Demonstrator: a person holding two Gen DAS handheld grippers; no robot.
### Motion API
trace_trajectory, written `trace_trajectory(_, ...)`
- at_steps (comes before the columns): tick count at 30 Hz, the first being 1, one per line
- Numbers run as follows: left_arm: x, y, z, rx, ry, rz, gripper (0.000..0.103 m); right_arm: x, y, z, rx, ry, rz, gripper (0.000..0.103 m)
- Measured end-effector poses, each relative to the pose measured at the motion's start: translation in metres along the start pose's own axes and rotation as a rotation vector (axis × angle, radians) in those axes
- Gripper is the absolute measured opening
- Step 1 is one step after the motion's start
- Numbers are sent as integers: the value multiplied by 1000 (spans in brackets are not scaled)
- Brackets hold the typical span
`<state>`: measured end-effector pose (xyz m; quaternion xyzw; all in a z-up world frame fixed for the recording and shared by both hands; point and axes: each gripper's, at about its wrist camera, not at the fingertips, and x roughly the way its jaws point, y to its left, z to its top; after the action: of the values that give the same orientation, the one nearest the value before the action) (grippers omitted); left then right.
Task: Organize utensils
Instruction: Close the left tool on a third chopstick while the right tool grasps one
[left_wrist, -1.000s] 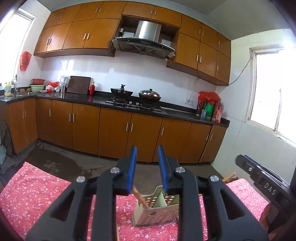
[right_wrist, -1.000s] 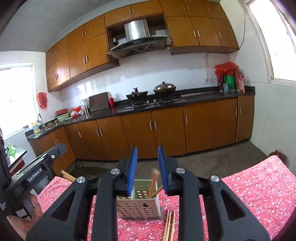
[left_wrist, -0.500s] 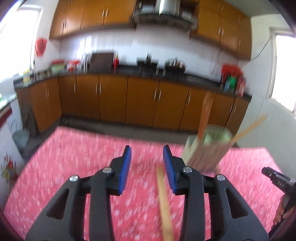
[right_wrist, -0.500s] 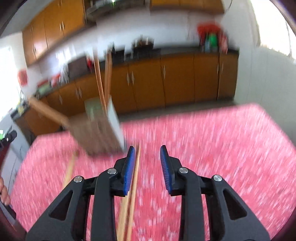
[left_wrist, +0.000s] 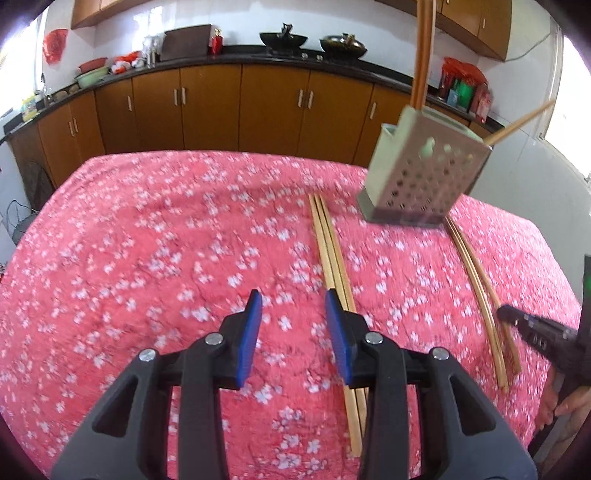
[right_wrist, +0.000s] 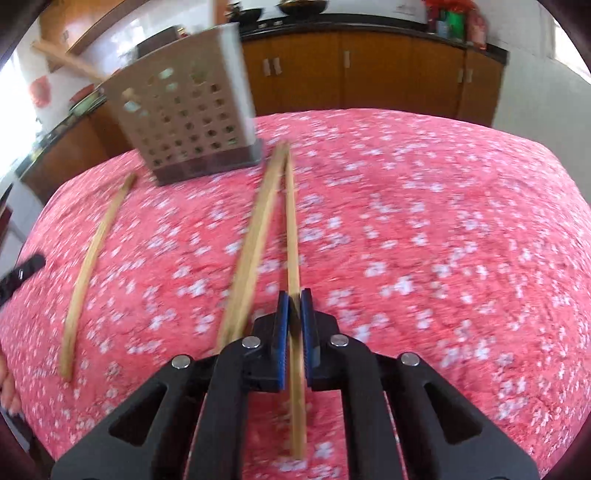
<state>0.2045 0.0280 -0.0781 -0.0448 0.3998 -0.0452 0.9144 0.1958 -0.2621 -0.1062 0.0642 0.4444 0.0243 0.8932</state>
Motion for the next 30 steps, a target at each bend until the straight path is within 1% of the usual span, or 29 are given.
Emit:
trace_trajectory(1,3,-2,-2,2,12,-12,33,0,-8,1,29,-7,-32,8)
trace_trajectory(4,9,-8,-6,12,45,-42,25,-2,-24,3,70,-10,-47,8)
trace_trajectory(7,17,-15,-11,31,71,-59,18,-3,-26,2,60,-13,-53,8)
trace_trajectory(9,21,-20,-15,51,89,-63,16,-5,-26,2,53,-15,-57,8)
trace_trajectory(12,29,-26,-18,74,108,-55,15,-7,-27,2,49,-17,-61,8)
trace_trajectory(15,32,-29,-18,85,98,-39,15,-7,-27,-1,46,-16,-58,8)
trace_trajectory(20,36,-26,-14,82,105,-24,15,-5,-23,0,31,-17,-70,8)
trace_trajectory(21,39,-28,-14,87,115,-16,14,-4,-22,1,26,-16,-66,8)
trace_trajectory(24,43,-34,-16,118,99,19,14,-3,-19,0,13,-16,-57,8)
trace_trajectory(26,45,-33,-13,113,98,28,10,-3,-17,0,1,-21,-63,8)
trace_trajectory(28,49,-26,-7,90,100,33,9,-1,-16,1,-15,-23,-65,8)
trace_trajectory(30,53,-14,0,65,99,55,9,0,-19,4,-17,-26,-65,8)
